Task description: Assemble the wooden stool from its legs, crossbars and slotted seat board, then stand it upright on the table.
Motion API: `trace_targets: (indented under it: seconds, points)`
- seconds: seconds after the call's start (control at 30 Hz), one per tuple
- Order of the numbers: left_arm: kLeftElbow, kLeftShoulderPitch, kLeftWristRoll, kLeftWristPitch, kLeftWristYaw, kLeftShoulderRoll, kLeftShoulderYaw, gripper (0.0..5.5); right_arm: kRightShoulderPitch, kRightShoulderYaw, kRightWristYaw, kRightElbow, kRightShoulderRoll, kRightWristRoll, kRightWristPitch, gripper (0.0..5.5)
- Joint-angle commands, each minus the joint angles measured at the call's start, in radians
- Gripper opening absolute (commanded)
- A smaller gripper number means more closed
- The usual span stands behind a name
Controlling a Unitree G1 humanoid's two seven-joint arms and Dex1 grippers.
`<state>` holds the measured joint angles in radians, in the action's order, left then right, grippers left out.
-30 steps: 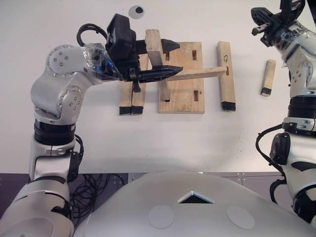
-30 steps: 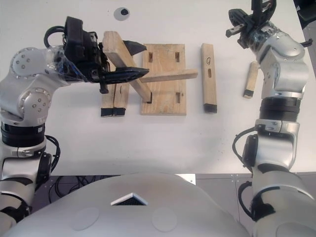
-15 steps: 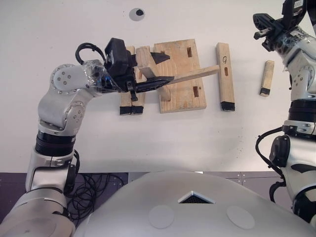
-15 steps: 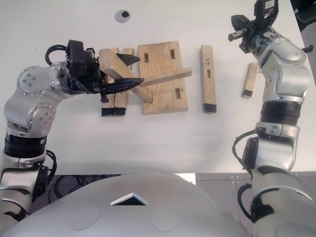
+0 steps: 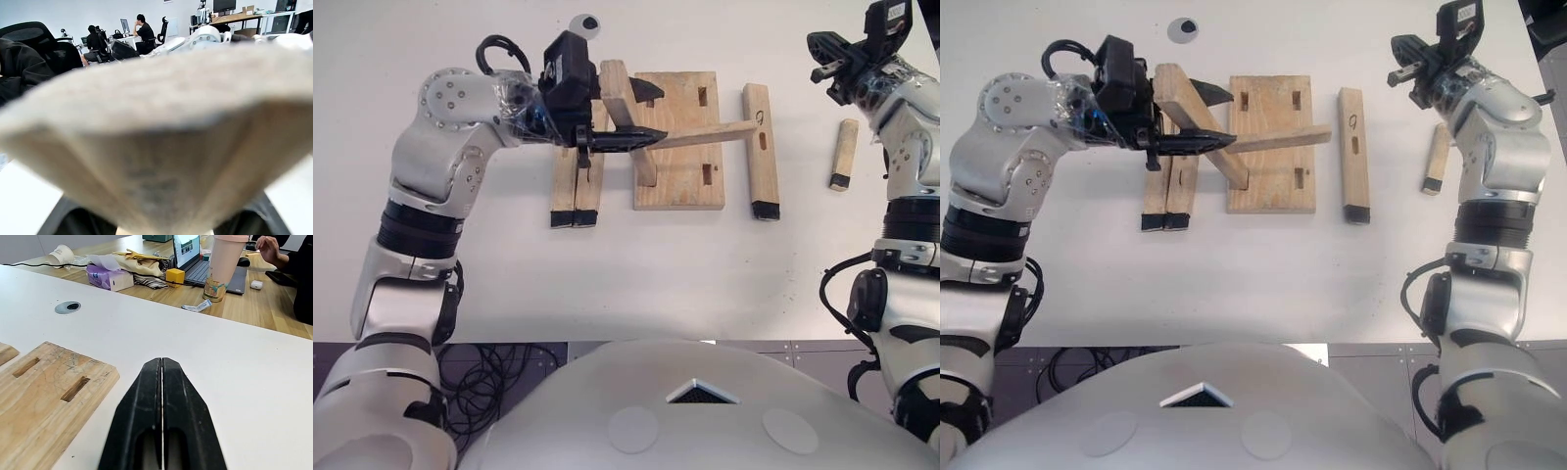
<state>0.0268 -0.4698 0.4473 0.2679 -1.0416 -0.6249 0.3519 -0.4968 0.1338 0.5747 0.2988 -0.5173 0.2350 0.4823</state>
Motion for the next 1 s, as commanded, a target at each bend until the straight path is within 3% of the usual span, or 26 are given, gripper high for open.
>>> trace_targets:
  seconds: [0.03, 0.1, 0.2, 0.3, 0.43, 0.57, 0.8, 1.0]
  points:
    - [0.077, 0.091, -0.12, 0.084, 0.064, -0.01, 0.035, 2.87, -0.005, -0.008, -0.021, 0.008, 0.027, -0.003, -0.001, 0.0]
    - [0.039, 0.107, -0.139, 0.094, 0.056, -0.018, 0.019, 3.15, 0.002, -0.01, -0.026, 0.001, 0.029, -0.002, -0.001, 0.0]
    - [-0.013, 0.161, -0.182, 0.105, 0.075, -0.051, 0.004, 3.15, 0.017, -0.012, -0.032, -0.016, 0.036, -0.001, 0.001, 0.0]
    - [-0.071, 0.25, -0.253, 0.129, 0.214, -0.064, -0.064, 3.15, 0.036, -0.002, -0.042, -0.041, 0.037, 0.004, 0.009, 0.0]
    - [-0.199, 0.356, -0.252, 0.324, 0.549, 0.065, -0.285, 3.15, 0.022, 0.05, -0.121, -0.009, 0.049, 0.002, -0.012, 0.0]
    - [-0.277, 0.373, -0.221, 0.556, 0.757, 0.223, -0.403, 3.33, 0.015, 0.099, -0.215, 0.005, 0.074, 0.004, -0.036, 0.0]
    - [-0.367, 0.303, -0.172, 0.701, 0.835, 0.32, -0.455, 3.33, 0.007, 0.107, -0.265, 0.03, 0.088, -0.004, -0.069, 0.0]
    - [-0.455, 0.301, -0.145, 0.805, 0.868, 0.421, -0.323, 3.33, 0.034, 0.104, -0.282, 0.021, 0.096, 0.001, -0.067, 0.0]
